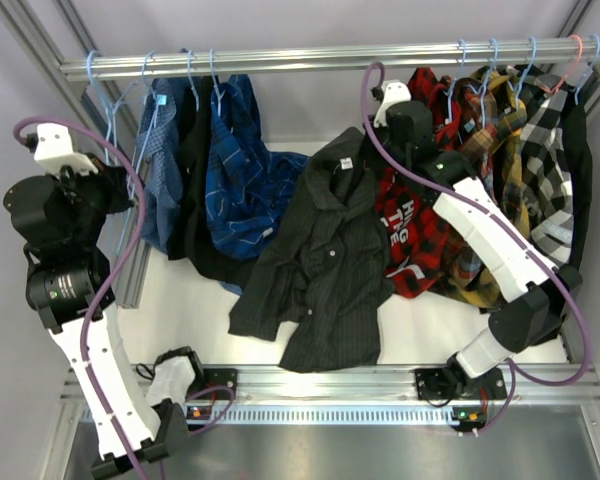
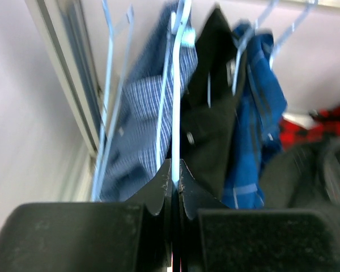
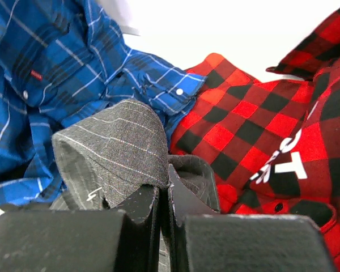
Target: Place the shirt on the hanger
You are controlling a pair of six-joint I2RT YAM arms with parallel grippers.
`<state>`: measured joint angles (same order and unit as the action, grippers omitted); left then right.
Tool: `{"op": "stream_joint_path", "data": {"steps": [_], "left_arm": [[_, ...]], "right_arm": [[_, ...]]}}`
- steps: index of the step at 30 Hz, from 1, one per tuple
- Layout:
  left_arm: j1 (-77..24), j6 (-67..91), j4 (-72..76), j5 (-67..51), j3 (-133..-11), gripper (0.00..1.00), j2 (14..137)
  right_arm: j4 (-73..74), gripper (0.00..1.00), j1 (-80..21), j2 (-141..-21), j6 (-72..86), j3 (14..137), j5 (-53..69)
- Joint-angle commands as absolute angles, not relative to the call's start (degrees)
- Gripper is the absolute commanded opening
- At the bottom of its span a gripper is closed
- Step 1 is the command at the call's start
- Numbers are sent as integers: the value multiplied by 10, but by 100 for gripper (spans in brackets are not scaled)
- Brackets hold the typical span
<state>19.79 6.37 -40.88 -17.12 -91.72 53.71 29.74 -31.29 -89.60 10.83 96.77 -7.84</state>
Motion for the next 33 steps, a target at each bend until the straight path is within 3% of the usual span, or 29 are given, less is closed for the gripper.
{"op": "stream_joint_path", "data": {"steps": [1, 8, 17, 20, 27, 33], "left_arm": [[199, 84, -491, -198, -944, 0, 519], [200, 106, -604, -194, -1019, 0, 478], [194, 103, -613, -226, -1041, 0, 426], [189, 110, -599, -298, -1054, 0, 425], [190, 195, -424, -587, -891, 0, 455], [144, 175, -389, -613, -895, 0, 519]], "right_arm": [[246, 0, -305, -900, 121, 986, -44], [228, 0, -304, -904, 115, 972, -44], [213, 0, -304, -918, 127, 978, -32], [213, 0, -304, -919, 132, 980, -33], [214, 0, -301, -905, 152, 997, -26], [214, 0, -301, -895, 159, 1012, 24]]}}
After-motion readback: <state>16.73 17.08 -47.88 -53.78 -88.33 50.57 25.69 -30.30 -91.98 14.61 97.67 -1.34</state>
